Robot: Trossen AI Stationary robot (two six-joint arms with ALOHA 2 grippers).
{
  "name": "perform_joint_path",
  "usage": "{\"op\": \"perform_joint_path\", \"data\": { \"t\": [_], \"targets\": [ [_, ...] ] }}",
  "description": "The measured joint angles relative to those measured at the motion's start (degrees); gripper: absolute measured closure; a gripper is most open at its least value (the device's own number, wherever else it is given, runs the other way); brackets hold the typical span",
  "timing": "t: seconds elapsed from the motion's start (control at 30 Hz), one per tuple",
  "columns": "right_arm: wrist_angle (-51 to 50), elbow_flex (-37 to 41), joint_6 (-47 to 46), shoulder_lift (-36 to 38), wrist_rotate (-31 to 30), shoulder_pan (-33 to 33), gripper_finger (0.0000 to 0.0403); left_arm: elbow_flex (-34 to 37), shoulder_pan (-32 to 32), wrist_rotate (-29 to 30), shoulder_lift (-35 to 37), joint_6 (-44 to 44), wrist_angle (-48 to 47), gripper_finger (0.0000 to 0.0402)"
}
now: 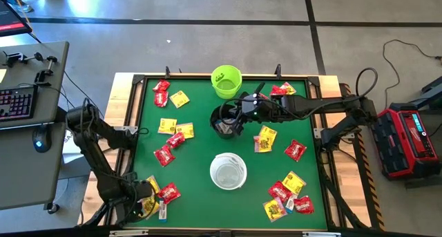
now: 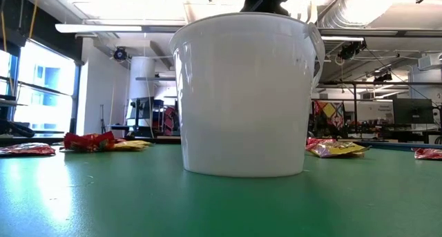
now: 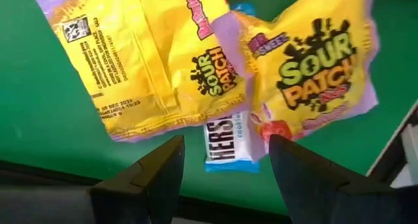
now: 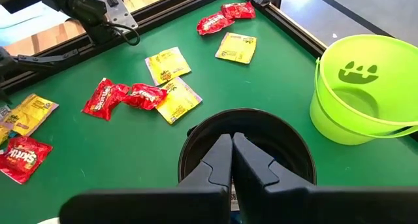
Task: Sort candy by brand, put in halloween buckets
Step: Put the white chocolate into the black bucket
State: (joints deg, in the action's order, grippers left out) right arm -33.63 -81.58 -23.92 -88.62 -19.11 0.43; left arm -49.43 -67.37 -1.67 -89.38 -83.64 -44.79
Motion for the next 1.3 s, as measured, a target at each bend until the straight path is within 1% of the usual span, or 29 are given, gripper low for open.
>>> {"op": "perform_joint_path", "data": {
  "t": [0.13, 0.2, 0.47, 0.53, 0.6, 0.7, 0.9, 1.1, 1.3],
  "targets": [
    [0.00, 0.00, 0.00, 0.00, -0.02, 0.00, 0.0403, 1.14, 0.18, -0.33, 0.00, 1.67, -0.10, 0.0185],
    [0.00, 0.00, -0.01, 0.00, -0.01, 0.00, 0.0403, 1.24, 0.87, 0.68, 0.00, 2.24, 0.07, 0.0185],
    [0.01, 0.00, -0.20, 0.00, -0.02, 0.00, 0.0403, 1.29, 7.89, 4.66, 0.00, 8.90, 2.07, 0.0185],
    [0.01, 0.00, -0.20, 0.00, -0.02, 0.00, 0.0403, 1.30, 9.27, 3.48, 0.12, 10.42, 1.40, 0.0185],
    [0.02, 0.00, -0.20, 0.00, -0.02, 0.00, 0.0403, 1.01, 9.80, 0.63, 0.35, 10.83, -0.40, 0.0185],
    [0.01, 0.00, -0.20, 0.00, -0.02, 0.00, 0.0403, -0.18, 8.25, -2.95, 0.42, 10.84, -3.02, 0.0185],
    [0.00, 0.00, -0.04, -0.02, -0.02, 0.00, 0.0403, -0.39, 3.33, -2.75, 0.44, 8.82, -4.75, 0.0185],
    [0.00, 0.00, -0.02, -0.04, -0.02, 0.01, 0.0403, 1.98, 1.92, -2.34, 0.44, 8.44, -4.53, 0.0185],
    [0.00, 0.00, -0.02, -0.04, -0.02, 0.00, 0.0403, 3.79, 1.97, -2.24, 0.48, 10.26, 2.86, 0.0185]
  ]
}}
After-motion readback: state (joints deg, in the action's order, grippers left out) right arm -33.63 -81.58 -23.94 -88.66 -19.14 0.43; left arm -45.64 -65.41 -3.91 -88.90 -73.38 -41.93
